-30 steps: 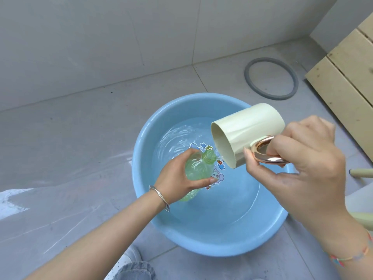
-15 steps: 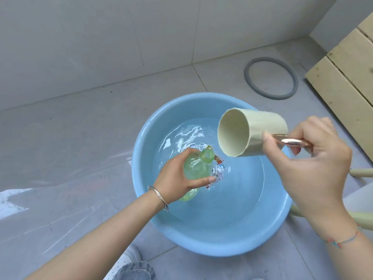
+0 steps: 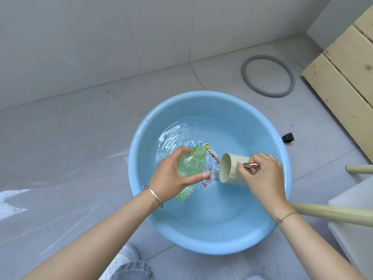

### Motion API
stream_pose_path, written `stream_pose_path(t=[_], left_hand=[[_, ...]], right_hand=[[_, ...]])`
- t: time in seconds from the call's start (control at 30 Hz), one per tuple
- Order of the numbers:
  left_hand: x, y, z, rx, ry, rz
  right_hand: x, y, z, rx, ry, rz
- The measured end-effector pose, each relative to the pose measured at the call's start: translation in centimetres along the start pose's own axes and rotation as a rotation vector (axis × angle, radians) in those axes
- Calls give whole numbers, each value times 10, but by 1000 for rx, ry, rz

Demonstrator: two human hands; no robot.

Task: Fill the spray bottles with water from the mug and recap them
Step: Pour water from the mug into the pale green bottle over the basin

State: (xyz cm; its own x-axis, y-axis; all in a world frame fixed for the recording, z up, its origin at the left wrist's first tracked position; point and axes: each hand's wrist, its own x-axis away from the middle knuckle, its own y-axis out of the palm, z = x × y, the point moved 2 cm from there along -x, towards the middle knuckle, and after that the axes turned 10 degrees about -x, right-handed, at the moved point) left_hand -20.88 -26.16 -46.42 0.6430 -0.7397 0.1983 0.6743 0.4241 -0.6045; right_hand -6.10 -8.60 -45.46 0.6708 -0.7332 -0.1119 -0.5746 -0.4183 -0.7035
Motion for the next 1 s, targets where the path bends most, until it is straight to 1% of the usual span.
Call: stream_pose_path(t=[0.3,0.43,0.5,0.57,0.67,0.77,0.87,1.0], left_hand=[[2,-3,4,2,-10,0],[1,-1,1,1,-8,-2],[1,0,0,12,-9,-2],[1,-1,0,12,-7,-7],[2,-3,2,7,-12,-15],[3,-4,5,1,-15,-5],[3,-4,5,3,-4,-3],[1,-3,6,-20,14,-5]], right_hand=[[5,15,7,77,-6,-60],[8,16,7,38,15,-64],[7,12,6,-32,52,-34],[5,4,7,-139,137,18],[5,-6,11,-344,279,85],[6,-17,10,-568,354,136],[5,-29,-1,-714,348,171],[2,-46,-26,-778,268,208]])
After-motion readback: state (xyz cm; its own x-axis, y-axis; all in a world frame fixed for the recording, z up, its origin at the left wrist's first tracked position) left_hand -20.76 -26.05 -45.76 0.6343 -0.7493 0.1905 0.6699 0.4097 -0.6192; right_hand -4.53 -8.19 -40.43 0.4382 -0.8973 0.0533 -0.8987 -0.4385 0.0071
